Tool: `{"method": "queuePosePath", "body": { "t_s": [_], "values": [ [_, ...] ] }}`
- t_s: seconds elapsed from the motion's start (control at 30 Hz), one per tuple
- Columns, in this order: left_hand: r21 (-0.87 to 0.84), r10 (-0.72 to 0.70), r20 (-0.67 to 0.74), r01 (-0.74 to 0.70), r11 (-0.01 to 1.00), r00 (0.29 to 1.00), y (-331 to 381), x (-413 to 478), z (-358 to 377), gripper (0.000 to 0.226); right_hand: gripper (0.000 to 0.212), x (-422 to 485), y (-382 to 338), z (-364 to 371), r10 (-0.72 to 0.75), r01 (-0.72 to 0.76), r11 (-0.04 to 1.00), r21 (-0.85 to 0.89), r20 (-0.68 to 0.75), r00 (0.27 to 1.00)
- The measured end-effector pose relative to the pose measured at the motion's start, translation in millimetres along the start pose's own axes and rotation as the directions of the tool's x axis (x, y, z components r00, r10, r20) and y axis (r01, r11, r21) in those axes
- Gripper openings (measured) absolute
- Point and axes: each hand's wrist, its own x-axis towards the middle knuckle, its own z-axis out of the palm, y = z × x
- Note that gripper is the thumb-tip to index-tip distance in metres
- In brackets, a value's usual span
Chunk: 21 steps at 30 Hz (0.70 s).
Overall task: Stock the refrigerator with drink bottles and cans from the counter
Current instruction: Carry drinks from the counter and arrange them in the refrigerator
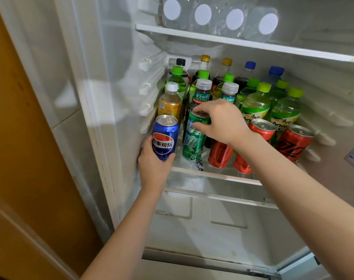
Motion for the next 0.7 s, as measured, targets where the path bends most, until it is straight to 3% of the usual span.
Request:
{"method": "queuePosePath", "body": {
  "t_s": [0.43,0.7],
  "values": [
    [-0.002,-0.009,0.033,0.009,1.0,0.999,-9.2,1.8,0.3,0.076,0.043,-1.4,7.5,-3.1,-0.035,0.017,0.985,0.172,0.101,0.994],
    [0.026,0.013,0.002,-0.013,1.0,1.0,-6.3,-1.0,1.5,0.078,0.044,-9.8,5.3,-4.7,-0.005,-0.009,0.973,0.232,0.06,0.998]
  ]
}}
